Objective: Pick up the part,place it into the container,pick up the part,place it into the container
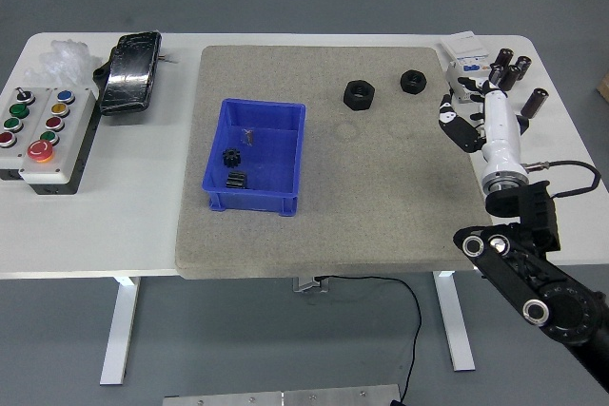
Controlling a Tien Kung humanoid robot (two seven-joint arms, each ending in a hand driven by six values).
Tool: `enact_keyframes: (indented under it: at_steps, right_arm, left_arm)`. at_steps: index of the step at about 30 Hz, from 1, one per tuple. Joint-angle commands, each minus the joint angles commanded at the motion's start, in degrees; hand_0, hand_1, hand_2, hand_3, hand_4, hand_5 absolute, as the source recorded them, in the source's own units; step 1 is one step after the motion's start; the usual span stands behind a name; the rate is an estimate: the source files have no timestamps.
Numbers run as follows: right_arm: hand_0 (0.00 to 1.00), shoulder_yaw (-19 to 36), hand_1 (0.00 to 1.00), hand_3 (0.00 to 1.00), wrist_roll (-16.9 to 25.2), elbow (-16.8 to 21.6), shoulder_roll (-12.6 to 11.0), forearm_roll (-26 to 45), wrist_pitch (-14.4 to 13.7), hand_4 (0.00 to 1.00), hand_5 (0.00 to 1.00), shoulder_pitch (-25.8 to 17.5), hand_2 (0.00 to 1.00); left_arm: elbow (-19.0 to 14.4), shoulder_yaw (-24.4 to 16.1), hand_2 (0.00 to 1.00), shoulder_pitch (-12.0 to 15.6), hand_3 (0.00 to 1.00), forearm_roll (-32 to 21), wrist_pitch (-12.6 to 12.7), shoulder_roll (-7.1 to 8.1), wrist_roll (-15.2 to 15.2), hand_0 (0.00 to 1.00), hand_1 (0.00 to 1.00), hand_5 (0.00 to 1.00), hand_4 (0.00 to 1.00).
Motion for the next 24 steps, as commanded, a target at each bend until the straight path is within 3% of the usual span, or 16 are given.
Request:
enact_keyframes:
  at_steps: [8, 16, 24]
  right_arm:
    - [0.567, 10.94, 0.767, 0.732, 5.30, 3.09, 0.66, 4.68, 0.00, 0.558, 0.328, -8.56, 0.786]
    - [0.572, 15.14, 0.763, 0.725, 3.76, 2.73, -2.41, 3.80, 0.00, 0.568, 0.331, -8.66, 0.785]
    - [0.577, 17.01, 0.758, 0.726, 3.52, 2.49, -1.07, 2.81, 0.00, 0.591, 0.351, -9.16, 0.785]
  left_arm:
    - [0.00, 3.21, 0.699, 0.89, 0.813, -3.78, -0.33, -0.19, -2.60, 0.697, 0.686, 0.512, 0.772]
    - [0.00, 6.79, 0.702, 0.66, 0.809, -6.65, -0.55, 0.35, -4.42, 0.699, 0.686, 0.513, 0.774]
    - [0.00, 6.49, 0.705, 0.97, 0.809, -5.59, -1.08, 0.21, -1.92, 0.703, 0.689, 0.510, 0.774]
